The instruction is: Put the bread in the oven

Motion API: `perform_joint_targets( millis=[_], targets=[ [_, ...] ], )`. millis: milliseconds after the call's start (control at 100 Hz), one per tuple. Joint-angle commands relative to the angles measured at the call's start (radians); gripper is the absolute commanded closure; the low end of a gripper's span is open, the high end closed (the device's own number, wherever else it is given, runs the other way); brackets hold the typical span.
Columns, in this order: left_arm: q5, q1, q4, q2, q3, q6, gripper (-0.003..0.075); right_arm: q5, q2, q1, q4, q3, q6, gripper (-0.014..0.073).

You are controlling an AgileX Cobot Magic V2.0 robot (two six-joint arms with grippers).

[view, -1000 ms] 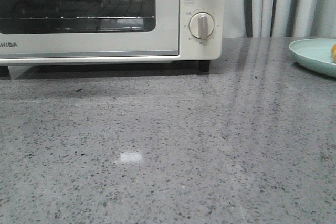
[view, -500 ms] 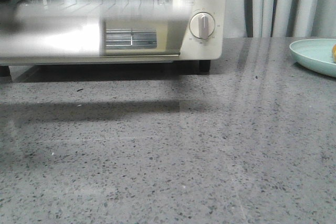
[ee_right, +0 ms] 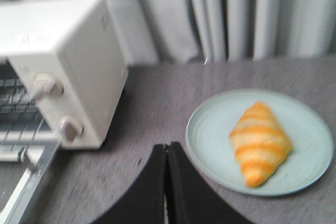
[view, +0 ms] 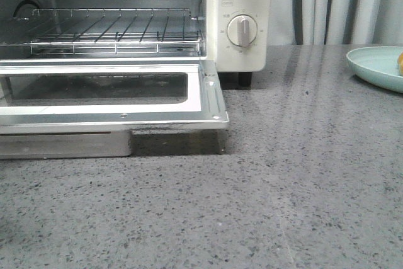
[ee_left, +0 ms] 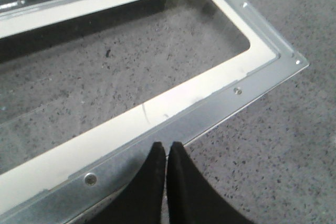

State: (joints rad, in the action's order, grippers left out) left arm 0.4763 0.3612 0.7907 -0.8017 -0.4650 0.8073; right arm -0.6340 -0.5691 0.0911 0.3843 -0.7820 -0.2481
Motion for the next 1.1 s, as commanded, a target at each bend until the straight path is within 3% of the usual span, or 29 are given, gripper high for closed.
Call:
perform_joint_targets(
  millis=[0,70,240,290,430,640,860,950,1060,1090],
  targets=[
    [-0.021,0.006,0.064,0.042,-0.039,-0.009,0.0742,-0.027,-0.132,-0.010,0.011,-0.085,-0.006,0.0649],
    [-0.010,0.006,0.085,0.084,-0.039,-0.009,0.0741,-0.047,-0.236,-0.010,-0.001,-0.132,-0.006,0.0581],
    [0.003,0.006,0.091,0.224,-0.039,-0.009,0.0741,-0.045,-0.459,-0.010,-0.044,-0.243,-0.006,0.0204],
    [0.005,0.006,0.091,0.267,-0.039,-0.009,0.0742,-0.045,-0.517,-0.010,-0.063,-0.272,-0.006,0.0166],
    [0.005,0.006,0.091,0.381,-0.039,-0.009,0.0742,-0.045,-0.646,-0.010,-0.158,-0.325,0.037,0.0205],
    [0.005,0.006,0.090,0.494,-0.039,-0.009,0.0742,0.013,-0.775,-0.008,-0.384,-0.327,0.214,0.0205],
    [0.007,0.006,0.090,0.505,-0.039,-0.009,0.0742,0.013,-0.959,0.019,-0.384,-0.327,0.275,0.0216],
    [0.007,0.006,0.090,0.505,-0.039,-0.009,0.0742,-0.018,-1.014,0.026,-0.368,-0.327,0.286,0.0326],
    [0.007,0.006,0.090,0.505,-0.039,-0.009,0.0742,-0.034,-1.031,0.026,-0.359,-0.327,0.286,0.0641],
    [0.007,0.006,0.090,0.505,-0.039,-0.009,0.0741,-0.024,-1.026,0.026,-0.352,-0.327,0.286,0.0665]
  ],
)
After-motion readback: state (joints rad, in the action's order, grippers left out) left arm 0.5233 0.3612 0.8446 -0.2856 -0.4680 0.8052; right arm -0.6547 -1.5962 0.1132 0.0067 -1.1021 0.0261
